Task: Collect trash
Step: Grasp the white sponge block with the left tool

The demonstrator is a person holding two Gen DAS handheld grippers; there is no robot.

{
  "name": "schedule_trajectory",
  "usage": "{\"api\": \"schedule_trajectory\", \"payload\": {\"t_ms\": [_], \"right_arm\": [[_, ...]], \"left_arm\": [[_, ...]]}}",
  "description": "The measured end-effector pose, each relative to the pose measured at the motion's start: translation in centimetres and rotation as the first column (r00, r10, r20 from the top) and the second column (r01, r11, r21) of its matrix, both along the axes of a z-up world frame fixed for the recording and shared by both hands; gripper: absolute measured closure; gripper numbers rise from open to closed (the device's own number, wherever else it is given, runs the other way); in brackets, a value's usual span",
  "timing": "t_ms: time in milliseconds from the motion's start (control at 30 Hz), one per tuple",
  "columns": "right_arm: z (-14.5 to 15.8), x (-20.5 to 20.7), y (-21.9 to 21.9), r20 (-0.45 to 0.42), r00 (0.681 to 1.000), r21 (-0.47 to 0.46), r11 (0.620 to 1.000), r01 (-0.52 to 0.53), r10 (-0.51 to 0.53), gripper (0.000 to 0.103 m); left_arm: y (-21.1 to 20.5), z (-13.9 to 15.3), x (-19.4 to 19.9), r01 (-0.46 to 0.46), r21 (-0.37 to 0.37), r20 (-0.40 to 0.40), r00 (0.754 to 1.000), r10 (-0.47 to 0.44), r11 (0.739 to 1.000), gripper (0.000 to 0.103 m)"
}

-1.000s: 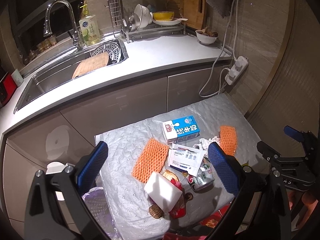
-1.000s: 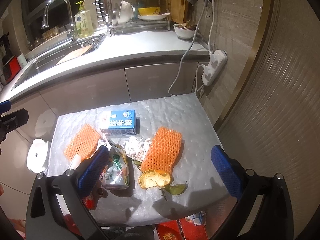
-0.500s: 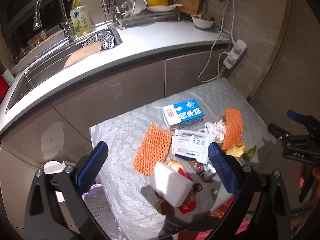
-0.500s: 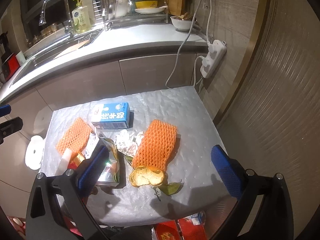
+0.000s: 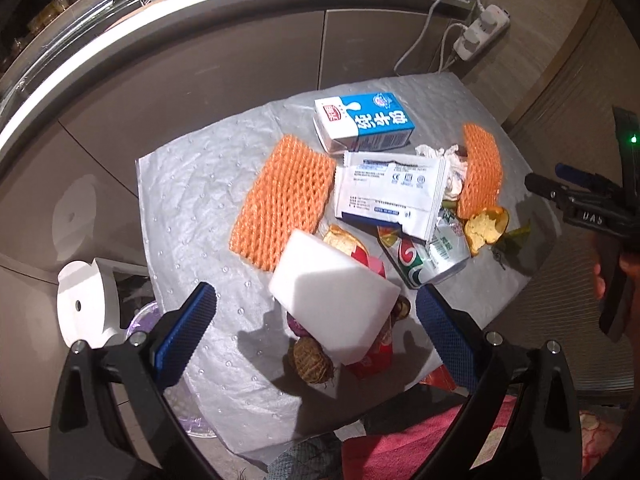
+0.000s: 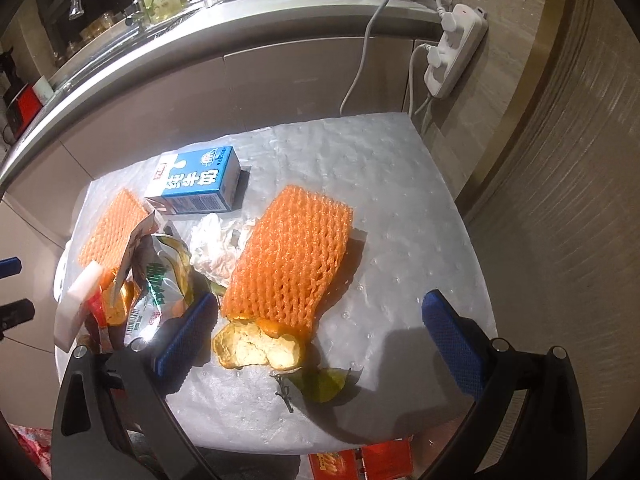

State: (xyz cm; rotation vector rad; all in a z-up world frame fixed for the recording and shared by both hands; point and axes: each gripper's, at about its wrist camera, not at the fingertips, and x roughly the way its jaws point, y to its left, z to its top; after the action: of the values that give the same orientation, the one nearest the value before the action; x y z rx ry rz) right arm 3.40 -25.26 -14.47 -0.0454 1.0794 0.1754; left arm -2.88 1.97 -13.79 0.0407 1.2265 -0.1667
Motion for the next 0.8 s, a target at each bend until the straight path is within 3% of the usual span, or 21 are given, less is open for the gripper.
{"api": "schedule_trajectory", "payload": {"t_ms": [267,367,433,667,800], "right_arm": [[-0.3,1.5,1.1,-0.014,0.996,0.001,0.996,-0.09,0.09,0.002],[-0.3,1.7,1.2,-0.015,0.994,0.004,0.994,-0.105,0.105,0.002],[-0.4,1.9,1.2,-0.017,0.994,0.006,0.994,-0.11,0.11,0.002],[0.1,1.9,1.4,-0.006,0.991,0.037,0.99,-0.136,0.136,0.002],[1.0,1.7,3.4,0.0,0.981,0.12,0.974,-0.191,0.192,0.002]], "left_arm": [[-1.5,-3.1,0.1,-0.018,0.036,-0.058,0.998,0.021,0.999,0.009],[-2.1,-4.1,0.2,-0.021,0.081,-0.069,0.997,0.027,0.996,0.03],[-1.9,-5.0,0.6,-0.033,0.08,-0.103,0.994,0.041,0.996,0.054],[0.2,-3.8,0.9,-0.093,0.012,-0.091,0.991,0.094,0.996,0.067],[1.3,-2.1,0.8,-0.107,-0.016,-0.061,0.993,0.106,0.994,0.074]]}}
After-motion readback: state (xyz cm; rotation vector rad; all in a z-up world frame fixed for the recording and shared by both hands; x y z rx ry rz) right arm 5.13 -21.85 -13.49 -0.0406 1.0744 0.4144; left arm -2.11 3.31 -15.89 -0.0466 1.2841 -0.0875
